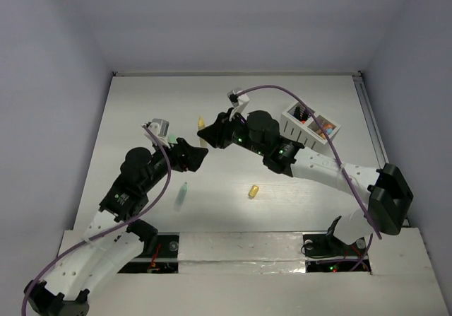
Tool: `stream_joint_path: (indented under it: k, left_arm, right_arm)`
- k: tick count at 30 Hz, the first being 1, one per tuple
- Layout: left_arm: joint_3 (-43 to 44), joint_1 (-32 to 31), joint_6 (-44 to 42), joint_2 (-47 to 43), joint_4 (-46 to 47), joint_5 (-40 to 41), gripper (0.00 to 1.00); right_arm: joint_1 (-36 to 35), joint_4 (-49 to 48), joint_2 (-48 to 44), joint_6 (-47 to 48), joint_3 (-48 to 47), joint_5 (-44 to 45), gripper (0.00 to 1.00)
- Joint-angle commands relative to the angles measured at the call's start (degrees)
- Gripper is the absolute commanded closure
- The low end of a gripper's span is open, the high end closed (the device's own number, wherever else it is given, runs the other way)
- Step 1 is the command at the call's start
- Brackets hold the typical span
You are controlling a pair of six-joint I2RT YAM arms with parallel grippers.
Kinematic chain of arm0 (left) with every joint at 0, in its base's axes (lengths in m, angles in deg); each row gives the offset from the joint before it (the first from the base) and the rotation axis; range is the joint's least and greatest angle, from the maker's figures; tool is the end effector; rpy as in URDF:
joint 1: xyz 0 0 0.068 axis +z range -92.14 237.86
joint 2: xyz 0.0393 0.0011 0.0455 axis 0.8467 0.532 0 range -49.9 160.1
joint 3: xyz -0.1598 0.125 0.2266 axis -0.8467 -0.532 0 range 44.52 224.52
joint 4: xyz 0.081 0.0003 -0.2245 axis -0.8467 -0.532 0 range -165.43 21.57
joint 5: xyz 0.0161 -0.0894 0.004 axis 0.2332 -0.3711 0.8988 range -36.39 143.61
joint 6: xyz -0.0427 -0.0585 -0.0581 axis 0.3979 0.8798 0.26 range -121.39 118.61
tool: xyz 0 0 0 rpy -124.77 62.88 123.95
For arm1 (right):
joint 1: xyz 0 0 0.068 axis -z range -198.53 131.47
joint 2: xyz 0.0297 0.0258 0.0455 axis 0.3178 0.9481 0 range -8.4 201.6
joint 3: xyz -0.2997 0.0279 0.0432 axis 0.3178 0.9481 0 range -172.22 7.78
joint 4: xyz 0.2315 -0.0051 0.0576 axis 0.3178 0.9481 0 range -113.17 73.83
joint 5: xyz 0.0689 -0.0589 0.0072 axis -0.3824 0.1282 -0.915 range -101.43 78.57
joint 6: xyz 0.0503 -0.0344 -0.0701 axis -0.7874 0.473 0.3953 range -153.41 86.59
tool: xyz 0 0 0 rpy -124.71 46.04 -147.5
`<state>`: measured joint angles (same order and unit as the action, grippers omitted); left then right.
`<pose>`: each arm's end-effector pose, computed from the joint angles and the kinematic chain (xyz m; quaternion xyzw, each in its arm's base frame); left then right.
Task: Sort the stationery into containers
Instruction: Pick up the pen from the center of the board.
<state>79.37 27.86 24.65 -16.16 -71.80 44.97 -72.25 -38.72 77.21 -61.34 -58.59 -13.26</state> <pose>0.1230 -0.0857 0.3362 0.0770 0.7166 -0.3726 0.5845 0.2243 0.3097 0.3827 -0.1734 0.7086 0.4559 0.5099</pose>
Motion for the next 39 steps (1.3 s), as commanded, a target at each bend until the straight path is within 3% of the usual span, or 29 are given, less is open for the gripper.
stream_joint_path:
  k: [1, 16, 24, 29, 35, 39]
  left_arm:
    - [0.8, 0.1, 0.0, 0.6, 5.4, 0.7, 0.24]
    - [1.4, 0.1, -0.5, 3.5, 6.0, 1.0, 0.42]
    - [1.3, 0.1, -0.1, 4.6, 7.2, -0.2, 0.63]
    - [0.7, 0.1, 0.4, 5.4, 9.7, -2.7, 0.63]
    - [0.9, 0.1, 0.1, 5.5, 8.7, -2.3, 0.74]
    - [1.7, 0.1, -0.4, 5.1, 7.0, -0.9, 1.0]
  right_arm:
    - [-0.4, -3.9, -1.9, -0.6, 1.6, -2.0, 1.0]
    - [-0.4, -8.6, -2.5, -3.9, 3.8, -6.0, 1.0]
    - [-0.4, -9.2, -3.0, -4.9, 3.8, -8.5, 1.0]
    - [-0.4, -11.3, -1.4, -8.5, 4.6, -9.9, 1.0]
    - [-0.4, -15.6, 1.0, -12.3, 4.8, -12.5, 1.0]
    - [-0.4, -15.7, 0.1, -12.4, 5.2, -11.5, 1.0]
